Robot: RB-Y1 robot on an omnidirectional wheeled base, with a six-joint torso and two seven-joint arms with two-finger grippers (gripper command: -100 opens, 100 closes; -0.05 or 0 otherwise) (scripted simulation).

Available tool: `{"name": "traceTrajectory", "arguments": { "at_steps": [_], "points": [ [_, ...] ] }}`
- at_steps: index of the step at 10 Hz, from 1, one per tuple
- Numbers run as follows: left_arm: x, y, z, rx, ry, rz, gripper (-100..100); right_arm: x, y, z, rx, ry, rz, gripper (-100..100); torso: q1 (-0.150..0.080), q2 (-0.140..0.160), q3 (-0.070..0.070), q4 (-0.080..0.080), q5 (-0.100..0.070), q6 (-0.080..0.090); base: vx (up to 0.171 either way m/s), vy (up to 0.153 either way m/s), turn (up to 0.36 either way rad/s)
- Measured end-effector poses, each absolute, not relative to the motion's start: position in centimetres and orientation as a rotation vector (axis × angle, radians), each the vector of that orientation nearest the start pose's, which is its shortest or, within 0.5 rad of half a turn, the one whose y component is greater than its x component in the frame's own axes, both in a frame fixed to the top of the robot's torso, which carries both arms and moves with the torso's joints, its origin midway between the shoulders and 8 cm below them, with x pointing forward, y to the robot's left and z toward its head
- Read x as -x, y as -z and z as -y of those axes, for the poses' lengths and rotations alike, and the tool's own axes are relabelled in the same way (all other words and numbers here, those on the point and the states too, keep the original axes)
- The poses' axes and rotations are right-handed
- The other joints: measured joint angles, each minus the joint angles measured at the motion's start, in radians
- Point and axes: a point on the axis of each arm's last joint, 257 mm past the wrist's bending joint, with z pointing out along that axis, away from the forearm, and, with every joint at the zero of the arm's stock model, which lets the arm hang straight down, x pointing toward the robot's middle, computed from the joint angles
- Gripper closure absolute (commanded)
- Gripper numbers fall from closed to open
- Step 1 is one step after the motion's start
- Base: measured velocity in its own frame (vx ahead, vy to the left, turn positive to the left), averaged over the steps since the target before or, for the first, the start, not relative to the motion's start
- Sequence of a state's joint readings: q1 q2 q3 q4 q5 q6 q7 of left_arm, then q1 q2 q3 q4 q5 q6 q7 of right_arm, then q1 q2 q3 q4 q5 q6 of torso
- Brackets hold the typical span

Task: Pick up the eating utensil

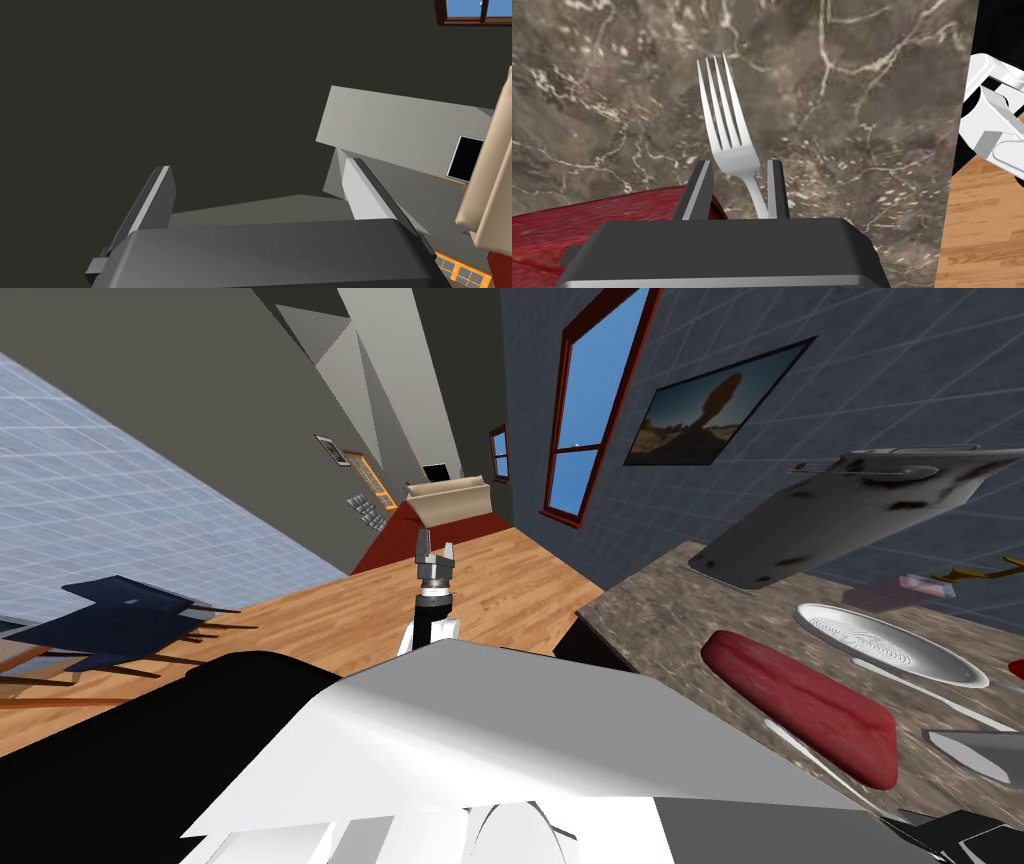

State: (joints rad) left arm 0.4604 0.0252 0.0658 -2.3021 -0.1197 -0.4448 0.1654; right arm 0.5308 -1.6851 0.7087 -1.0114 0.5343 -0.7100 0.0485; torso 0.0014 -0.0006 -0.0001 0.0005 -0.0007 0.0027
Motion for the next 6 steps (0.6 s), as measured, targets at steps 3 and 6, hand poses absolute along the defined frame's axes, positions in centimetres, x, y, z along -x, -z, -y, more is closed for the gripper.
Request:
{"name": "traceTrajectory", "arguments": {
  "at_steps": [3,6],
  "points": [
    [-35.1,-3.7,-28.2,0.625,1.323,-0.655,0,-2.9,32.8,71.0,0.593,0.115,-3.085,0,-0.001,0.0,0.0,0.0,0.0,0.0,0.0,0.0,0.0],
    [-35.1,-3.7,-28.2,0.625,1.323,-0.655,0,-3.9,31.6,71.2,0.605,0.114,-3.083,100,0.001,0.001,0.0,0.0,0.001,0.0,-0.01,0.011,-0.055]
  ]
}}
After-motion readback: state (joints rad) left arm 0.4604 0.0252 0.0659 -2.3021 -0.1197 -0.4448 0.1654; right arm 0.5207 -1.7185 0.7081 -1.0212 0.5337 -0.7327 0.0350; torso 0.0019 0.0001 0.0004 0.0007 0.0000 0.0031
